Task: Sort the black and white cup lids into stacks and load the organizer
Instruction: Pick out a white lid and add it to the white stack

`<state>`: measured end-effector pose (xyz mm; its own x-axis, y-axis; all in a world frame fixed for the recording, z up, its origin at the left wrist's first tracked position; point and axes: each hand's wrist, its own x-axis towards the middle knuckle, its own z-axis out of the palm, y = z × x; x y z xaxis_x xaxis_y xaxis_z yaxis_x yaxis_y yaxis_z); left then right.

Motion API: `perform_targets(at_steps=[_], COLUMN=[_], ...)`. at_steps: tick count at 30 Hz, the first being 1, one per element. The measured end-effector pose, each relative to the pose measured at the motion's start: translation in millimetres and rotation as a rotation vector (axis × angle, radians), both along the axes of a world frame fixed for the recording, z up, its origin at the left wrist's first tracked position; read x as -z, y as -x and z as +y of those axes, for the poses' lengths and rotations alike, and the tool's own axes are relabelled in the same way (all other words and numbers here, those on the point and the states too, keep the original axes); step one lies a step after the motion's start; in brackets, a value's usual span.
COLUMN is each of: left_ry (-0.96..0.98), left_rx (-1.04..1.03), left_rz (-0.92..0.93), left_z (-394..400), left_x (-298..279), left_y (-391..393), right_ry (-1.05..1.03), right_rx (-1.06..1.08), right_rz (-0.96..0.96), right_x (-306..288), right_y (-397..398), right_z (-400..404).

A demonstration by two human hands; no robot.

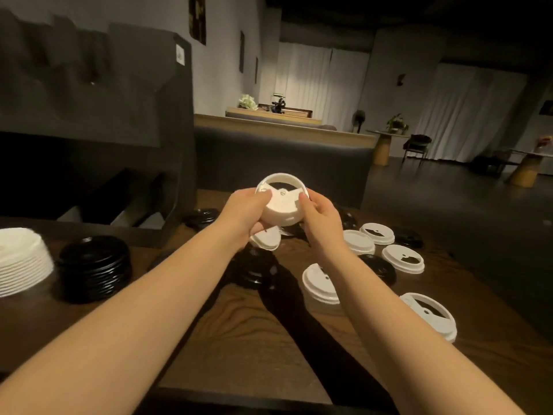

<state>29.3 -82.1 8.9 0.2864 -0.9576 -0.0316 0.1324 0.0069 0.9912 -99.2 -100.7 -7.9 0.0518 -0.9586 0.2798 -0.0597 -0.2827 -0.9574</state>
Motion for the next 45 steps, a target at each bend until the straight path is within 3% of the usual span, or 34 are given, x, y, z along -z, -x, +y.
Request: perform_targets(at_steps=[13, 19, 26, 31, 34, 39, 42, 45], left_ry=[-0.085, -0.098, -0.155, -0.166, -0.141, -0.188, -0.119, -0.144], left_rx=[-0.377, -0.499, -0.605, -0.581, -0.614, -0.543, -0.541, -0.573], left_rz=[-0.087, -0.084, -0.214, -0.209, -0.048, -0.129, -0.169, -0.165], left_z=[87, 123, 153, 161, 162, 159, 157, 152], left_x=[-18, -13, 1, 10, 11, 6, 3, 5], left_y=[-175, -241, -304, -329, -334, -340, -349, -353], right_ry=[0.016, 0.084, 0.053, -0.171, -0.3, -0.324, -0.211, -0.19], right_rx=[-0.312, -0.444, -0.578, -0.522, -0.645, -0.644, -0.719, -0.754], right_rz=[0.07, 0.165, 0.246, 0.073, 0.072, 0.04, 0.195, 0.223], right_x=[4, 6, 17, 12, 13, -1, -10, -11], right_y=[-195, -262, -327, -354, -363, -374, -373, -373], right_z=[47, 73, 80, 78, 85, 79, 71, 65])
